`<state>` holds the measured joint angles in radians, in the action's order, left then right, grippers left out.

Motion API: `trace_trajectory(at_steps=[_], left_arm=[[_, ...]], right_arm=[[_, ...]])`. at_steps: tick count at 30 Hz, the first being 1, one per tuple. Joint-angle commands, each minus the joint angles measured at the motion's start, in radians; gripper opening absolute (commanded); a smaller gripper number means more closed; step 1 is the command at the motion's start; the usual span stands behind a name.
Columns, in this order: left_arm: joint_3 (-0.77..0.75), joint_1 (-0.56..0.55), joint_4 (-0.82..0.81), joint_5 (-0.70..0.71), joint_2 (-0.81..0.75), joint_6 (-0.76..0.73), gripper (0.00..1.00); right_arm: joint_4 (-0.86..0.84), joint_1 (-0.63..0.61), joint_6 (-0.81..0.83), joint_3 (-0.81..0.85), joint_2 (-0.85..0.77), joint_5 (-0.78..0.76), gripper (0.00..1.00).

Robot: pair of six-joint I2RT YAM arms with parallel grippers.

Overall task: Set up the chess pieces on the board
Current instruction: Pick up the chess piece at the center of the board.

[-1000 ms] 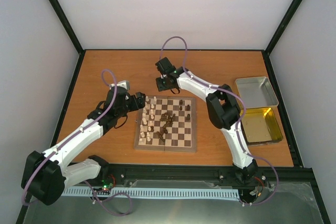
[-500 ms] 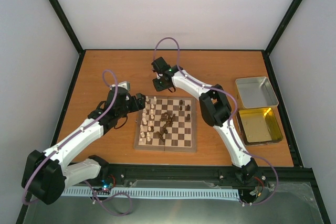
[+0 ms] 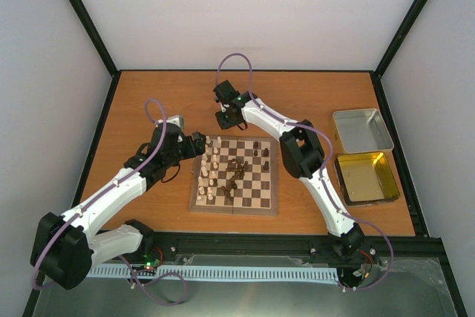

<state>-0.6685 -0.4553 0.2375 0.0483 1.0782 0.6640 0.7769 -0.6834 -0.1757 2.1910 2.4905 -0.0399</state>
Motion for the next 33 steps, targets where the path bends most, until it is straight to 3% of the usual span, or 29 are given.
trace_trajectory(at_steps=[1, 20, 24, 27, 33], left_arm=[[-0.027, 0.007, 0.015, 0.006, -0.016, 0.005, 0.89], [-0.052, 0.006, 0.045, 0.051, -0.063, -0.009, 0.89], [-0.062, 0.006, 0.054, 0.069, -0.080, -0.017, 0.89], [-0.076, 0.007, 0.068, 0.091, -0.097, -0.029, 0.89], [-0.099, 0.007, 0.111, 0.157, -0.167, -0.071, 0.89]], right_arm=[[0.017, 0.007, 0.008, 0.038, 0.021, 0.010, 0.23], [0.052, 0.011, -0.003, 0.057, 0.048, 0.012, 0.15], [0.053, 0.012, -0.008, 0.059, 0.041, -0.012, 0.08], [0.023, 0.012, -0.016, 0.038, -0.009, -0.015, 0.05], [-0.080, 0.009, -0.061, -0.170, -0.224, -0.030, 0.05]])
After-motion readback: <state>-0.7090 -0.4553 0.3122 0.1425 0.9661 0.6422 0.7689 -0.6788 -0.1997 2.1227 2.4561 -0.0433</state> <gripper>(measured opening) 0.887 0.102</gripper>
